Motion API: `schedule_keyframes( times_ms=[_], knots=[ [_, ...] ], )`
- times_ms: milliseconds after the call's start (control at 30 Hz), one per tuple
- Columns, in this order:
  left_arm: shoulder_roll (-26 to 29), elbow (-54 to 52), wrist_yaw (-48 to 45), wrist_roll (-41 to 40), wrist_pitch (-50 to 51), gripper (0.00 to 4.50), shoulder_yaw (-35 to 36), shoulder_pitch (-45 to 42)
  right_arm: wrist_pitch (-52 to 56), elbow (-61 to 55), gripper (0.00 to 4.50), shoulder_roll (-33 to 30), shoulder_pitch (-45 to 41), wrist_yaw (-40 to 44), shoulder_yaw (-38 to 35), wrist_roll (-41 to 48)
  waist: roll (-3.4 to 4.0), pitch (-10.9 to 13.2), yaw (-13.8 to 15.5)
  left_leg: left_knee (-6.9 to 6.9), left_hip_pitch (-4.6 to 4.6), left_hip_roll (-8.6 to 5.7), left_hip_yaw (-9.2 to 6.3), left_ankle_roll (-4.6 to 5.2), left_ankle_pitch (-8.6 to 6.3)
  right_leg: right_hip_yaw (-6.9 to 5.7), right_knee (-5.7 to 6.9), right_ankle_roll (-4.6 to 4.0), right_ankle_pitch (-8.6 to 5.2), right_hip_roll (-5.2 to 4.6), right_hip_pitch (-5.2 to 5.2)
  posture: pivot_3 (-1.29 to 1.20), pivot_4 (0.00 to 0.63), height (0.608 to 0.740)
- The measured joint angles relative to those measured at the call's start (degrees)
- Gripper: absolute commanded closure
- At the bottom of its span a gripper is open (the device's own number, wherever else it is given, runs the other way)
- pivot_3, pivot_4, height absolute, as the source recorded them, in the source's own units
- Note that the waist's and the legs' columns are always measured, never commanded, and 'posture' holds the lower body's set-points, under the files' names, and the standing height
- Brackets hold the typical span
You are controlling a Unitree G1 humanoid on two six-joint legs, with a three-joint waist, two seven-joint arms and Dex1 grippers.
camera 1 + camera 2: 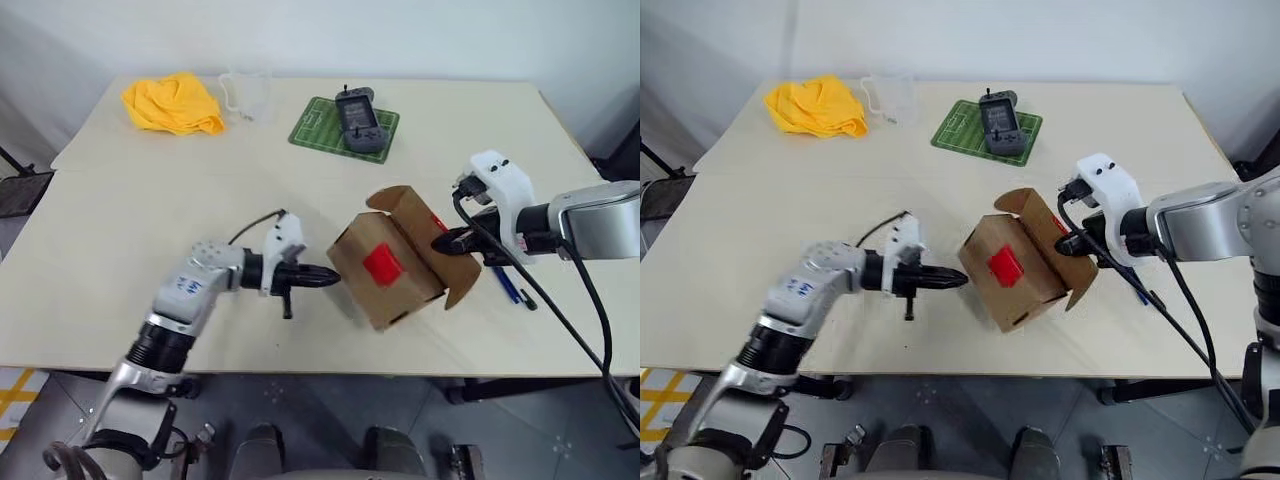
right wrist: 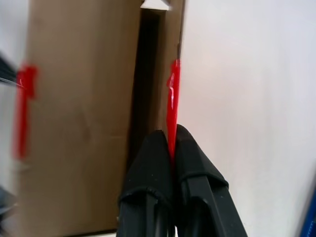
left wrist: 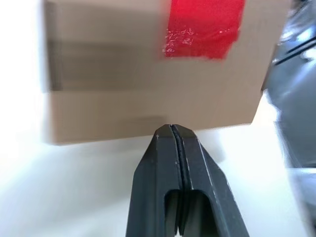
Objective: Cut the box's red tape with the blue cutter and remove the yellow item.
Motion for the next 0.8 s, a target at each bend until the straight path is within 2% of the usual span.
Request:
schedule_keyframes(
  times_ms=[67,200,367,600,800],
  knots=[
    [0.1,-1.6,-1.3,-2.8,2.1,4.50,1.2,-1.5,0.0,0.0,4.45,0.1,0.0,0.2,0.0,-0.9,0.00,0.0,0.2,0.08,-0.35,0.00,0.00,-0.01,0.00,-0.01,0.06,0.01,0.01,-0.01,-0.29,0.00,0.150,0.740],
    [-5.3,-1.8,1.4,-4.1,2.5,4.50,0.8,-4.6,0.0,0.0,4.45,1.1,-0.2,0.3,0.0,-2.4,-0.03,0.0,0.7,0.11,-0.45,-0.01,0.00,-0.01,0.00,-0.06,-0.02,0.04,0.03,0.00,-0.30,0.00,0.150,0.740],
    [-8.9,-2.5,4.3,-4.5,2.9,4.50,0.4,-5.8,0.0,0.0,4.45,1.2,-0.3,0.5,-0.1,-3.7,-0.03,0.0,0.2,0.06,-0.43,-0.01,0.00,-0.01,0.01,-0.05,-0.01,0.04,0.03,0.00,-0.33,0.00,0.150,0.740],
    [-7.0,-1.1,4.9,-0.3,2.2,4.50,-5.4,-5.9,0.0,-0.6,4.45,1.2,-0.4,0.7,-0.2,-4.6,-0.03,0.0,0.1,0.08,-0.43,-0.01,0.00,-0.01,0.01,-0.04,0.00,0.04,0.03,0.00,-0.35,0.00,0.150,0.740],
    [-7.7,2.2,6.9,3.0,-1.9,4.50,-6.4,-5.9,0.0,-0.9,4.45,0.9,-0.2,0.8,-0.3,-4.6,-0.03,0.0,0.2,0.14,-0.42,-0.01,0.00,-0.01,0.01,-0.04,0.04,0.04,0.03,0.00,-0.33,0.00,0.150,0.740]
  ],
)
